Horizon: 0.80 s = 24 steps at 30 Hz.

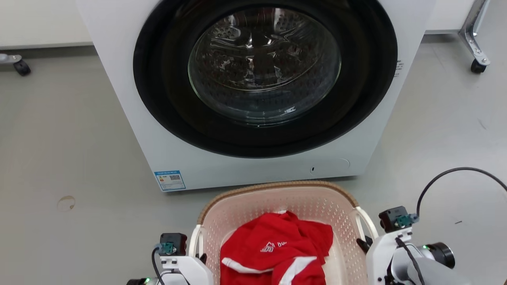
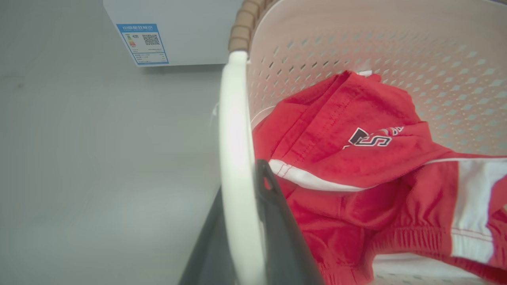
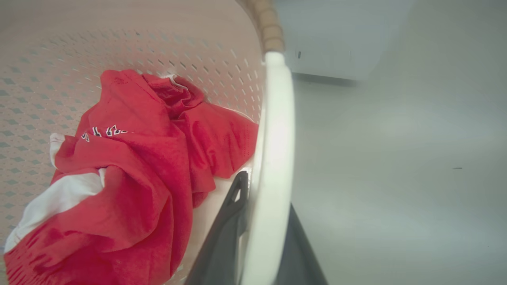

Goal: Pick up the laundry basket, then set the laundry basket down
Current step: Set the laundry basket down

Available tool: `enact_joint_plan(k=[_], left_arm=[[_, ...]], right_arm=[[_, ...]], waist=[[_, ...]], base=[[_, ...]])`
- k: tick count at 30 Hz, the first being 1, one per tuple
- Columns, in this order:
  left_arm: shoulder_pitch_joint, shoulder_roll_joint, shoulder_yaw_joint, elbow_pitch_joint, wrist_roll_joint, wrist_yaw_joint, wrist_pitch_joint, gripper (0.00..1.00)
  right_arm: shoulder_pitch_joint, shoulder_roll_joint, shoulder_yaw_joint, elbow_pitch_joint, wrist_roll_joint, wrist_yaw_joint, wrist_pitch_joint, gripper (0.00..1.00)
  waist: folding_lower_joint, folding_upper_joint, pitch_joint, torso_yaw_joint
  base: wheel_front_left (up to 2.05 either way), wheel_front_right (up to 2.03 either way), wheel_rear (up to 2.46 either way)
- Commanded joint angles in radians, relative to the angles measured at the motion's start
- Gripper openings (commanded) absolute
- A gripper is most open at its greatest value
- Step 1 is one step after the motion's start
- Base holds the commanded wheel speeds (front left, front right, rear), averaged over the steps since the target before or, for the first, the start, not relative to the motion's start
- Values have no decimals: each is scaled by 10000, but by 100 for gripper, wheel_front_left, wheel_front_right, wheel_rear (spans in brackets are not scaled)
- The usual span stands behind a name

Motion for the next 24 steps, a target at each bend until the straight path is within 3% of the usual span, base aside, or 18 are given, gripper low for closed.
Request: enact_joint_plan(k=[1, 11, 24], left_arm=[[-586, 551, 156, -3, 84, 163, -351, 0], [-1670, 551, 88, -187, 296, 778, -1095, 0], [-3313, 551, 103, -1536, 656, 1817, -1440, 0]], right_arm=[[-710, -492, -31, 97, -62, 46, -574, 0], [-1579, -492, -79, 317, -394, 46, -1909, 0], [-3143, -492, -463, 1032, -965, 46, -2480, 0]], waist=[[0, 0, 449, 59], [0, 0, 2606, 148], [0, 0, 6058, 279]], base=[[0, 0, 0], [0, 0, 0], [0, 0, 0]])
